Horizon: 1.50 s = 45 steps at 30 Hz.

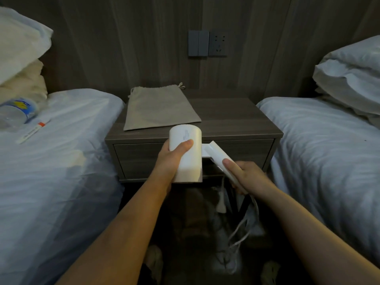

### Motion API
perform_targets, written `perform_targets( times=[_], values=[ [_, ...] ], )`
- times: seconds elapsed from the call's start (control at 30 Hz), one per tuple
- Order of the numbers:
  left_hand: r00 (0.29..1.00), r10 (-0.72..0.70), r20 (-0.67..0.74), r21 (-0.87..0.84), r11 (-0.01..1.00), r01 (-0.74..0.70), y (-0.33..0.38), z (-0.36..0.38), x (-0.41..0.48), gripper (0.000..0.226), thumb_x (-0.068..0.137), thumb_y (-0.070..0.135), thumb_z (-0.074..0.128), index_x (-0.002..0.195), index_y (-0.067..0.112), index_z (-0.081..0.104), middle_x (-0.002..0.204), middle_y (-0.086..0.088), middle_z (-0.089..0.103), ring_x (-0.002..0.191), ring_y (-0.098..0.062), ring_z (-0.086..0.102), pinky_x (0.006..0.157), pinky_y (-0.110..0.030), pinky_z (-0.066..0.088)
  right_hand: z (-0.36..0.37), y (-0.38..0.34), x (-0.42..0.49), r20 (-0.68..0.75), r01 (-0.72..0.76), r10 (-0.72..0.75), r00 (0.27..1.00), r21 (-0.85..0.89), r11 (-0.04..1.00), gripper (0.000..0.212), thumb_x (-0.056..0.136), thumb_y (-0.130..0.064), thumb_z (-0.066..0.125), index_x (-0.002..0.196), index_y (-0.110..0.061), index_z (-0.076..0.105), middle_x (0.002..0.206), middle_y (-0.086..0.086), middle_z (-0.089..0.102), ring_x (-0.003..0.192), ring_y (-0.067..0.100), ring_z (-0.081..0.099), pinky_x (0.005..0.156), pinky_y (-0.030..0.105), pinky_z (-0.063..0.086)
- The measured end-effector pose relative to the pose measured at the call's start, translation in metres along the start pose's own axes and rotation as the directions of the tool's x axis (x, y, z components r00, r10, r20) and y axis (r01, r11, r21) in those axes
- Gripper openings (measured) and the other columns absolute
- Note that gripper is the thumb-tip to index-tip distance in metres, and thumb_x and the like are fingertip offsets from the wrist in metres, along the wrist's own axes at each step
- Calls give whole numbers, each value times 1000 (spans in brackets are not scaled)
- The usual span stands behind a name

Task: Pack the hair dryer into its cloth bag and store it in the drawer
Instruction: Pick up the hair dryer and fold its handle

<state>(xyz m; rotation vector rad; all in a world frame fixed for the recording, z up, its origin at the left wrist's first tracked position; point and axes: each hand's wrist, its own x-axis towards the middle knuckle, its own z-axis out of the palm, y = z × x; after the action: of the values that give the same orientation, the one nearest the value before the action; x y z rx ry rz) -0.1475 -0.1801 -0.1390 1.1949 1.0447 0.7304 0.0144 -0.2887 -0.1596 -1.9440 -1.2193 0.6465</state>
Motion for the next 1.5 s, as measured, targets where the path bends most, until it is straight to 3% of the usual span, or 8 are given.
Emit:
perform_targets(
  times=[0.2, 0.57, 0.73, 0.97, 1.07, 1.17, 1.27, 1.5],
  values=[
    [997, 82, 7, -20, 996, -82, 3, -8, 0, 62, 80, 39, 67, 135, 35, 38, 129, -5, 50, 106, -25, 57, 91, -46, 50, -25, -3, 0, 21, 90, -88, 996, -142, 986, 51, 86, -54, 49, 53, -15, 50, 44, 3, 52, 37, 10, 48, 46, 23, 38],
    [970, 133, -202, -292, 938, -189, -6, 7, -8, 29, 84, 31, 64, 109, 26, 50, 116, -10, 59, 99, -24, 60, 82, -38, 54, -19, -20, -10, -107, 86, -111, 988, -222, 971, 51, 86, -53, 49, 52, -16, 45, 51, 1, 48, 50, 14, 47, 52, 30, 34],
    [952, 34, -306, -476, 860, -183, -13, 23, -17, 30, 86, 32, 61, 110, 24, 44, 99, -2, 58, 85, -15, 59, 66, -26, 50, 16, -21, -10, -151, -17, 17, 988, 3, 1000, 52, 88, -55, 43, 73, -8, 59, 60, 9, 60, 53, 18, 56, 55, 30, 42],
    [980, 159, -118, -99, 980, -171, -12, 11, -8, 31, 85, 34, 62, 111, 27, 45, 117, -7, 56, 100, -20, 58, 88, -42, 51, -4, -16, -7, -161, 19, -26, 987, -47, 999, 50, 90, -50, 47, 52, -18, 45, 50, -1, 48, 48, 13, 48, 45, 23, 37],
    [849, 483, 215, 481, 704, -523, -1, -9, -4, 49, 80, 30, 69, 125, 29, 49, 129, 9, 45, 119, -11, 43, 101, -30, 38, -26, -13, -5, -166, 71, -102, 981, -180, 981, 53, 84, -55, 53, 48, -18, 42, 48, -1, 46, 49, 15, 48, 52, 30, 34],
    [767, 274, 581, 705, 302, -642, -2, -17, -5, 91, 66, 43, 78, 143, 28, 31, 146, 9, 33, 135, -11, 24, 111, -33, 24, -38, -9, -5, -78, 82, -112, 991, -315, 945, 52, 79, -61, 54, 52, -16, 52, 52, 1, 53, 55, 17, 54, 55, 32, 38],
    [723, 159, 673, 732, 2, -682, -12, -10, -6, 102, 62, 44, 80, 145, 28, 24, 152, 5, 25, 140, -17, 18, 116, -41, 20, -40, -9, -8, 16, 98, -99, 995, -367, 925, 53, 78, -62, 56, 58, -13, 58, 52, 0, 54, 57, 18, 56, 60, 35, 44],
    [701, 209, 682, 700, 89, -708, -18, -10, -4, 70, 63, 41, 79, 124, 26, 47, 118, 5, 51, 104, -9, 50, 85, -25, 44, -46, -1, -2, -21, 112, -119, 993, -209, 971, 76, 75, -72, 40, 60, 0, 57, 57, 6, 54, 58, 16, 53, 60, 30, 38]
  ],
)
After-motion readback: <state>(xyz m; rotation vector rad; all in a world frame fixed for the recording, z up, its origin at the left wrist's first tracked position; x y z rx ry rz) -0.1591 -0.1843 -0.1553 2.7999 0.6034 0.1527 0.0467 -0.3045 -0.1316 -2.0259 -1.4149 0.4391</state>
